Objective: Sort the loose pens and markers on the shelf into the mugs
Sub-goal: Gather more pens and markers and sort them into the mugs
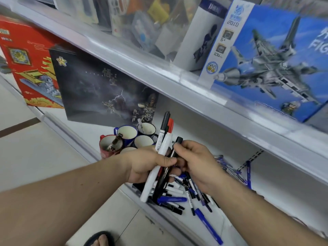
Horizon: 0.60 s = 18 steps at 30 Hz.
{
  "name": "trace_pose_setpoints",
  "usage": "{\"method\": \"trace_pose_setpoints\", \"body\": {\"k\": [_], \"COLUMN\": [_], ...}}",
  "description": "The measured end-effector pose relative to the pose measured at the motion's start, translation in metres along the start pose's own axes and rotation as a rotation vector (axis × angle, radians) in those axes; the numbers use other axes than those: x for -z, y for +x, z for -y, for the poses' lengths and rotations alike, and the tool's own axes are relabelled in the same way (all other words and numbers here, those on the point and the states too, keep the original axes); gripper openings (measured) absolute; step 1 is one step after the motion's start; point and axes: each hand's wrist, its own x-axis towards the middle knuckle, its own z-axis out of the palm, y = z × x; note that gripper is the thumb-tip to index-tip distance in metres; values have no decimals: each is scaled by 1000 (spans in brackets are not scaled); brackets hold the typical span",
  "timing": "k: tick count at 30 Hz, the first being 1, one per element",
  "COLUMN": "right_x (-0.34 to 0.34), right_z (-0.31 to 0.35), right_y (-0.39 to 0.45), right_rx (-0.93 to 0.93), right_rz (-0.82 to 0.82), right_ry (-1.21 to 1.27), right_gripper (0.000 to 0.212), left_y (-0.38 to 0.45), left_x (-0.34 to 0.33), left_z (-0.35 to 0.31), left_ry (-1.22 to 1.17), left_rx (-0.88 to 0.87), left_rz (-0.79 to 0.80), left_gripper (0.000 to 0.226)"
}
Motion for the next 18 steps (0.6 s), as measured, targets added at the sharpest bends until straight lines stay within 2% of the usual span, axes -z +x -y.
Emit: {"method": "trace_pose_setpoints", "body": {"k": [3, 5, 7, 9, 10, 12, 15, 18], "right_x": [8, 12, 11, 8, 6, 1, 0, 7], "right_z": [-2, -4, -7, -12, -17, -26, -34, -34], "right_y": [-2, -4, -9, -17, -21, -28, -28, -21], "right_rx": [-39, -67, -109, -171, -203, -214, -158, -102], "right_rz": [-50, -65, -45, 23, 64, 116, 68, -59], "right_ry": [64, 55, 34, -115, -188, -235, -241, -285], "right_gripper": [18, 22, 27, 29, 27, 17, 15, 12], "left_y": [0, 0, 4, 7, 8, 10, 13, 11], "left_x": [-8, -15, -18, -19, -19, -18, -15, -2], "left_z": [5, 8, 15, 21, 25, 31, 35, 32], "left_ry": [-7, -33, -103, -217, -275, -362, -297, -142], "left_rx": [-5, -23, -39, -51, -51, -48, -66, -105], "left_rz": [-38, -73, -134, -212, -253, -325, -381, -492], "left_gripper": [47, 53, 47, 29, 20, 21, 20, 10]}}
